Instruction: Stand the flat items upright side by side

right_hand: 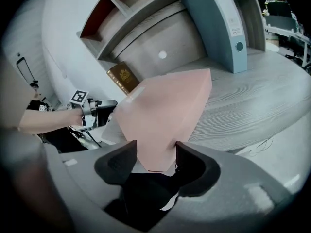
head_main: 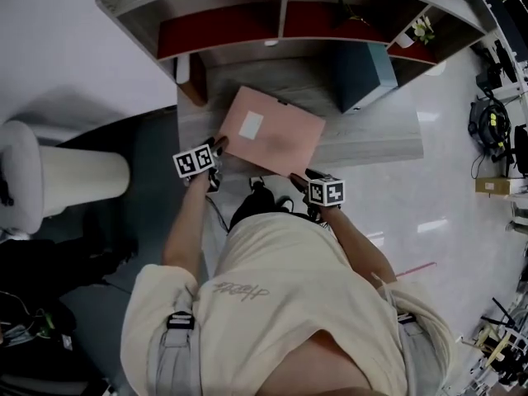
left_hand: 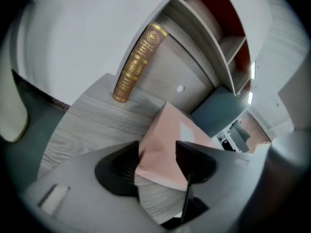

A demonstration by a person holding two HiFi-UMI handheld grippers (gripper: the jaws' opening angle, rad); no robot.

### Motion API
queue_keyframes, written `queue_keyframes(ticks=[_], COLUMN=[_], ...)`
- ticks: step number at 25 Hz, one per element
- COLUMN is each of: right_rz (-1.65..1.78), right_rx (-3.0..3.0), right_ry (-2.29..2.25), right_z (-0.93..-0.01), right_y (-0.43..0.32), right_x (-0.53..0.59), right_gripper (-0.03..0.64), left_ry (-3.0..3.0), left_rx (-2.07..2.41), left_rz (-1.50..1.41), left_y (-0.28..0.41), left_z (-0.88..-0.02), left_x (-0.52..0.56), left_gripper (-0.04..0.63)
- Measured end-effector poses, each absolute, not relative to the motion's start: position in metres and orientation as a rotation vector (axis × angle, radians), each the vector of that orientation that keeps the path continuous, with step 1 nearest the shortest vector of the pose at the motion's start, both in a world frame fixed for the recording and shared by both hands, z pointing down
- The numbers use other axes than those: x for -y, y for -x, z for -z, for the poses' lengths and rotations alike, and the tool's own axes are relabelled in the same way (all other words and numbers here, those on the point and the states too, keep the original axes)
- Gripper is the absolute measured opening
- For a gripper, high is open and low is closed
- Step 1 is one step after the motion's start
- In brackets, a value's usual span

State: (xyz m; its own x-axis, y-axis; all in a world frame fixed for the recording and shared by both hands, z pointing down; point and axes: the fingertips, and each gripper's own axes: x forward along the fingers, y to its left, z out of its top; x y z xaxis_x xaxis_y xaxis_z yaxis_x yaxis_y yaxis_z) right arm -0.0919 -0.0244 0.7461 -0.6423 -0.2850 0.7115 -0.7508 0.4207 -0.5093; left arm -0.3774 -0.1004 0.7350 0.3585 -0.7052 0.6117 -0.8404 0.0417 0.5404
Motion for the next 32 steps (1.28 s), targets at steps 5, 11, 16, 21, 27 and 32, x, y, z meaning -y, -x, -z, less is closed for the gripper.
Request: queue_keyframes(ticks=[5, 11, 16, 21, 27, 32], right_rz=[-1.042, -0.889, -0.743, -0.622, -0.393, -0.354], right_rx=[2.214, 2.288, 2.322, 2.339, 2.277, 2.228], right_ry=[-0.814, -0.824, -0.822, -0.729, -0.539, -0.315], right_z=[-0.733, -0.709, -0.688, -0.675, -0.676, -0.686], right_y=[0.085, 0.072, 0.073, 0.096, 0.133, 0.165], right_x=[0.018, 0.057, 0.111, 0.146, 0.193, 0.210], right_gripper=[0.235, 0.268, 0.296, 0.336, 0.368, 0.377], left_ry=[-1.649, -1.540, -1.513, -1.520, -1.501, -1.457], left_rx=[1.471, 1.561, 1.521, 1.464, 1.397, 1.371], left_rz=[-0.145, 0.024, 0.074, 0.017, -0.024, -0.019], left_y=[0.383, 0.383, 0.364, 0.346, 0.331, 0.319], left_z=[-0.726, -0.715, -0.717, -0.725, -0.737, -0.747], left_x=[0.086, 0.056, 0.051, 0.055, 0.057, 0.054], left_gripper=[0.257, 0.262, 0.260, 0.262, 0.268, 0.273])
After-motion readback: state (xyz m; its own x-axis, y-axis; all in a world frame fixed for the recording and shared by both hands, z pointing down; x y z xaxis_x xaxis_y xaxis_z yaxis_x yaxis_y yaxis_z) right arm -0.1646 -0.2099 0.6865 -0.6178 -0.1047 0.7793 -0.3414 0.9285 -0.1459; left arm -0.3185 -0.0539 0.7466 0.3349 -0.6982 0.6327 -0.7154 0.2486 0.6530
